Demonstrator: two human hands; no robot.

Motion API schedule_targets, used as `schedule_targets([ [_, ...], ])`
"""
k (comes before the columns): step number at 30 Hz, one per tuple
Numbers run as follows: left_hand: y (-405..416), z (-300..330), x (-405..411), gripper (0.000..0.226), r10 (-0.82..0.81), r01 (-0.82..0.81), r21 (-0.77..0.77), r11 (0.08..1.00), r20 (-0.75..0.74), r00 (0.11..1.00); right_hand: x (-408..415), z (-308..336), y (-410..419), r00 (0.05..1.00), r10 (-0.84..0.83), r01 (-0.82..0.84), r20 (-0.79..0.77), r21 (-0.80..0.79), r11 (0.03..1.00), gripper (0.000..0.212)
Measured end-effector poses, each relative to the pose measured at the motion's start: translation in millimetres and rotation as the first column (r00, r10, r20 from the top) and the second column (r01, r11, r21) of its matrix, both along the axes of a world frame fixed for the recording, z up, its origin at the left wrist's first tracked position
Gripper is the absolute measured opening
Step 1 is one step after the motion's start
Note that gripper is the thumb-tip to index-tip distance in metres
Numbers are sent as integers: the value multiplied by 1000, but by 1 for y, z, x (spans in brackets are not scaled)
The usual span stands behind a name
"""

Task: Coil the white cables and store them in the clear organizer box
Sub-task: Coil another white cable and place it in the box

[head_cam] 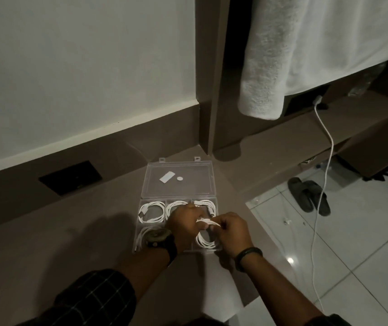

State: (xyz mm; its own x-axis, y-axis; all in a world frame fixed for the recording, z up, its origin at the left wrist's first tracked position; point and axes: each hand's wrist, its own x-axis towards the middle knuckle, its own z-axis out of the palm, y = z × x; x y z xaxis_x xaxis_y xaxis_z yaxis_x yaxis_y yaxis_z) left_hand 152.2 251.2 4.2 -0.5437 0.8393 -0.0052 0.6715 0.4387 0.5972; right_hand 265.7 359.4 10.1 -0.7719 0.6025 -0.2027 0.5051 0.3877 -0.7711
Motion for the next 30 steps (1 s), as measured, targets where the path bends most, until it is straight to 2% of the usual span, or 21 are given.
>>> schedule_targets([
  [3, -2, 2, 5, 17, 26, -7, 112, 994, -171, 985, -3, -4, -1, 998, 39, -43, 42, 119, 992, 9],
  [7, -4, 10, 11, 11, -104, 181, 174, 968, -376, 921, -4, -8, -4, 997, 29, -42, 75, 169, 985, 9],
  [9, -8, 10, 11, 13, -103, 174, 167, 970, -365, 925, -4, -9, -6, 996, 25, -40, 87, 184, 982, 9],
  [11, -12, 4, 14, 17, -82, 123, 106, 987, -329, 941, -3, -11, -10, 991, 36, -70, 131, 263, 962, 12],
  [14, -15, -10, 15, 21, -15, 25, 52, 998, -183, 983, -3, -8, -18, 974, 60, -133, 217, 336, 932, 18],
  [17, -17, -19, 11, 28, -60, 62, 10, 998, -153, 986, -1, -8, -18, 992, 0, -33, 123, 270, 962, 12],
  [20, -24, -14, 10, 33, -61, 60, -12, 998, -88, 994, 4, -6, -12, 990, -137, 130, 35, 143, 981, 11],
  [22, -28, -9, 12, 30, -121, 116, -44, 992, -126, 985, 5, -7, -8, 988, -153, 151, 13, 97, 984, 11],
  [25, -29, -5, 15, 25, -236, 205, -137, 969, -274, 932, 4, -12, -8, 999, -39, 35, 25, 141, 989, 10],
  [28, -27, -7, 19, 15, -251, 141, -291, 946, -384, 889, 2, -19, -8, 996, 27, -45, 85, 218, 975, 13],
  [30, -24, -7, 22, 17, -246, 131, -284, 950, -419, 874, 4, -19, -5, 989, 61, -93, 137, 238, 967, 16],
])
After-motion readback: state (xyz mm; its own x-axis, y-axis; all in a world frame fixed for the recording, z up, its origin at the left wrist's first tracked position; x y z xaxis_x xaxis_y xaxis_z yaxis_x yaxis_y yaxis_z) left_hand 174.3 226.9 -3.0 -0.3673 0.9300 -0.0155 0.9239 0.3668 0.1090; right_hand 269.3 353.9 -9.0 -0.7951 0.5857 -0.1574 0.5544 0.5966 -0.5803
